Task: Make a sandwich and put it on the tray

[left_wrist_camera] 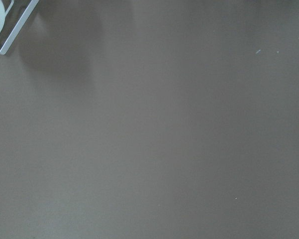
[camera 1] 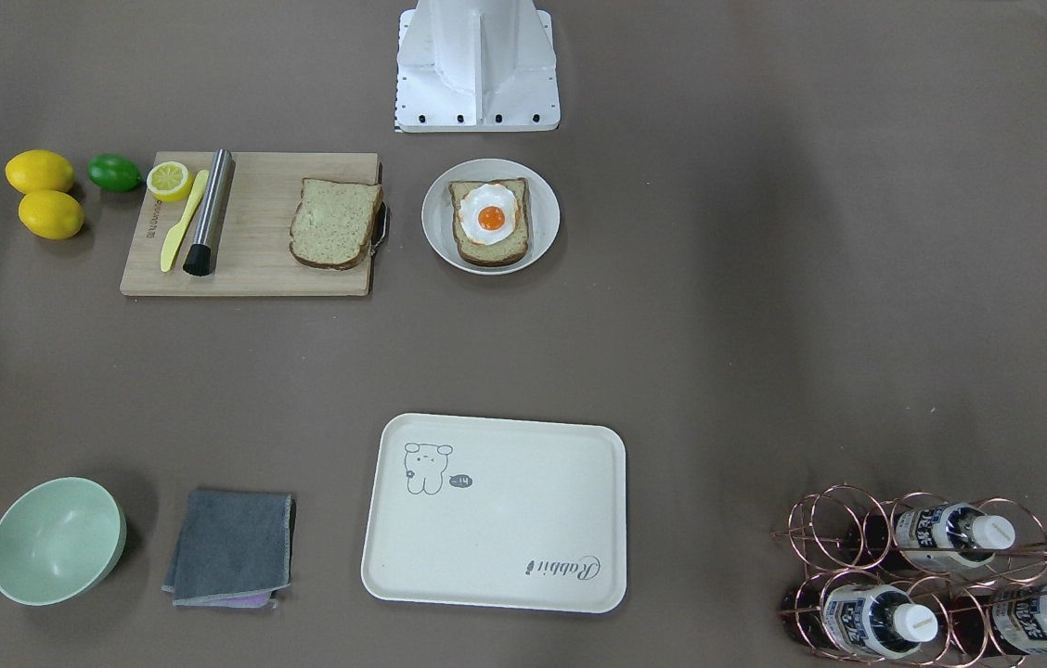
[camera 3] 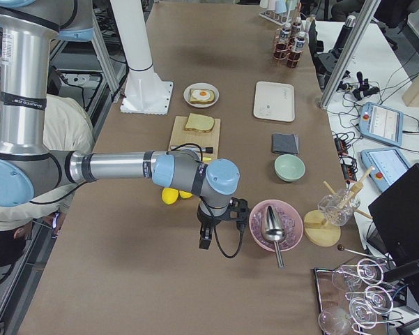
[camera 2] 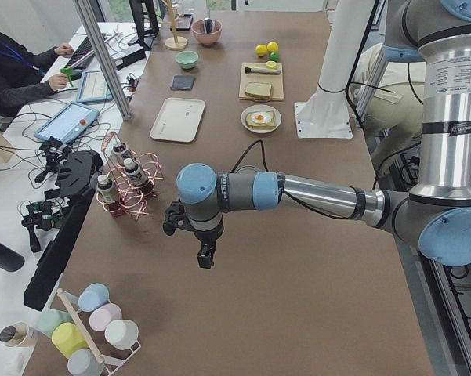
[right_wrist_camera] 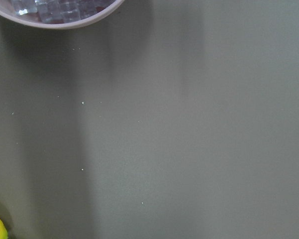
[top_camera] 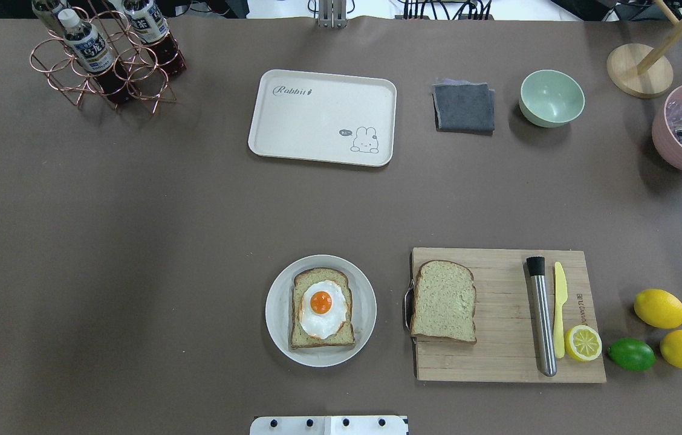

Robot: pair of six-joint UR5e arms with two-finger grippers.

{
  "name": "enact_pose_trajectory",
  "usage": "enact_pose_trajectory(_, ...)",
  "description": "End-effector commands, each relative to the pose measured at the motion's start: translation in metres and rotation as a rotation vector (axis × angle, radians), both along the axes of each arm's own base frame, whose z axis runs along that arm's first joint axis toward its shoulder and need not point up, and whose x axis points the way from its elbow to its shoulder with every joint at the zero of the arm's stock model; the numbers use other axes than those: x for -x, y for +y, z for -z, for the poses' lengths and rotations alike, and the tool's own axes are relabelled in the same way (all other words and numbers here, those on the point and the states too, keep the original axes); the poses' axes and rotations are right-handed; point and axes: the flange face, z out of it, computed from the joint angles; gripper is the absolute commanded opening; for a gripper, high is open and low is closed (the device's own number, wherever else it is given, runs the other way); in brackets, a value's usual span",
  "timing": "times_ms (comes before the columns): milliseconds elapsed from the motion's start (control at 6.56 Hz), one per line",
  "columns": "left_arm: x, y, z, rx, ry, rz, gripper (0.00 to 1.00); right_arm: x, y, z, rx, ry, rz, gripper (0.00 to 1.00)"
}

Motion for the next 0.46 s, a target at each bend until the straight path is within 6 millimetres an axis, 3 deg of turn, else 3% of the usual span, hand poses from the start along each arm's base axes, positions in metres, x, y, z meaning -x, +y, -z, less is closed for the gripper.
enact_pose_trajectory(0,-0.005,-0.019,0.026,-0.070,0.120,0.004,0.98,0.000,0.001,-0.001,0.003,-0.001,0.000,1.00)
enact_pose_trajectory(305,-0.005,-0.018,0.071,-0.187,0.123,-0.004,0.98,0.000,-0.004,0.000,0.004,0.005,-0.006,1.00)
